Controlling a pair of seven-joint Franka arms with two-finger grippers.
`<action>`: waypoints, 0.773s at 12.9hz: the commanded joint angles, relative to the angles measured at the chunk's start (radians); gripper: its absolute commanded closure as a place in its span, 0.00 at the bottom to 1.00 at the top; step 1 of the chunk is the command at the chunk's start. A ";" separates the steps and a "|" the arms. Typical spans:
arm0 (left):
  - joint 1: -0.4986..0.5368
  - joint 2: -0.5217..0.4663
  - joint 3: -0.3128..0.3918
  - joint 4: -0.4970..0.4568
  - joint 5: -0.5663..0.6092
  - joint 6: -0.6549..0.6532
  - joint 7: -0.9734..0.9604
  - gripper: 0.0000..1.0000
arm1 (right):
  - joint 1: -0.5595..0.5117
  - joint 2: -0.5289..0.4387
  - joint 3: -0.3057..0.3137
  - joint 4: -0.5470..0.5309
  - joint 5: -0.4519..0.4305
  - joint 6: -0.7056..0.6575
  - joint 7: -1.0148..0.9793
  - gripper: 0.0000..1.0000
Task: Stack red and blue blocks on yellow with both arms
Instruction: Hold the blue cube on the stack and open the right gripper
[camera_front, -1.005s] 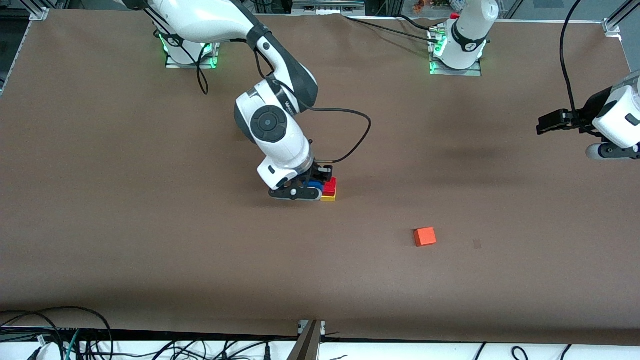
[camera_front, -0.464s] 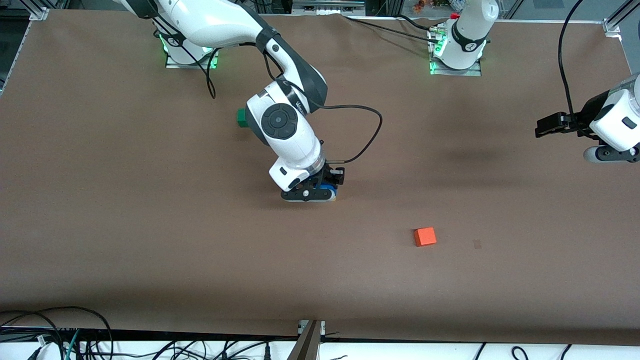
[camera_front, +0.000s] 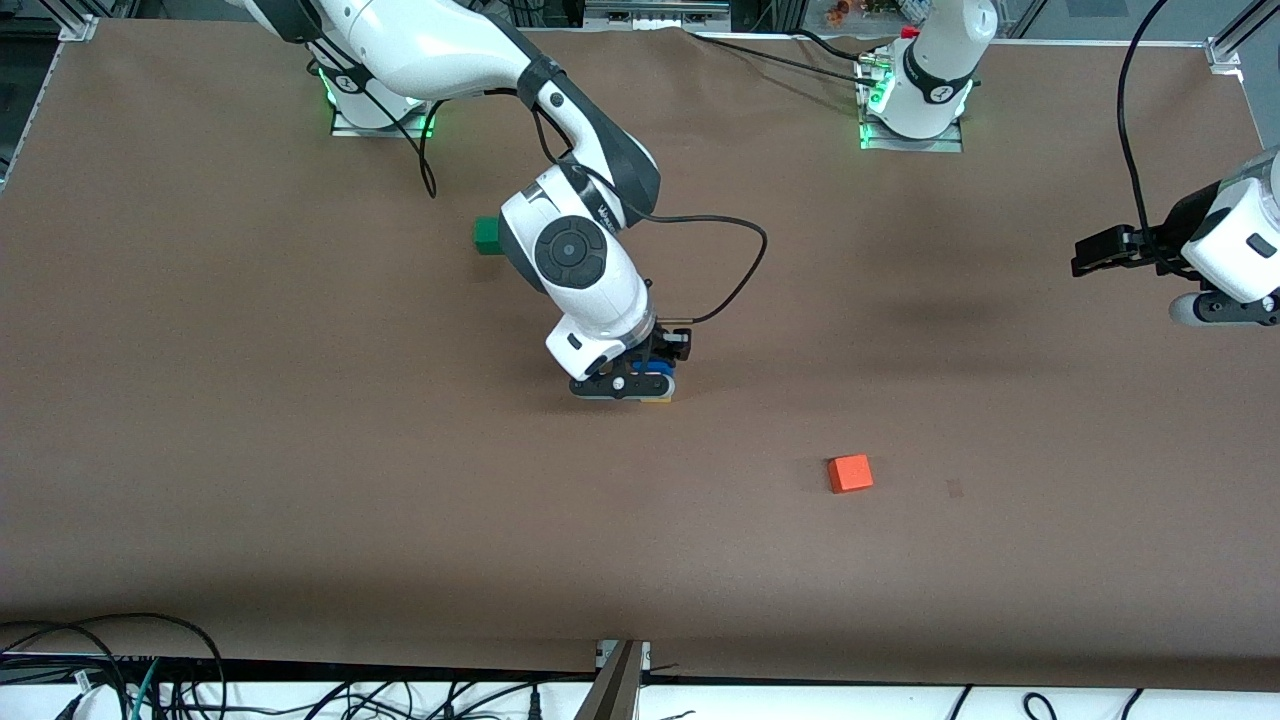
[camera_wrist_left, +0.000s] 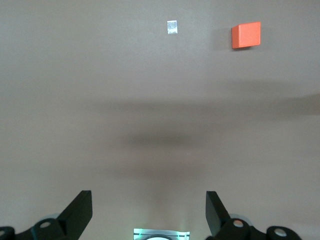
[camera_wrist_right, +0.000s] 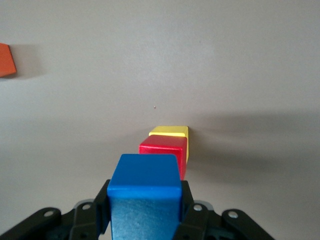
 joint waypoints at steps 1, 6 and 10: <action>0.004 0.013 -0.002 0.026 -0.001 -0.004 0.021 0.00 | -0.003 0.017 0.005 0.038 0.019 -0.027 -0.014 1.00; 0.004 0.013 -0.002 0.026 -0.001 -0.004 0.021 0.00 | -0.002 0.035 0.005 0.036 0.019 -0.018 -0.017 1.00; 0.003 0.013 -0.002 0.026 -0.001 -0.004 0.019 0.00 | -0.002 0.037 0.005 0.035 0.019 -0.017 -0.017 1.00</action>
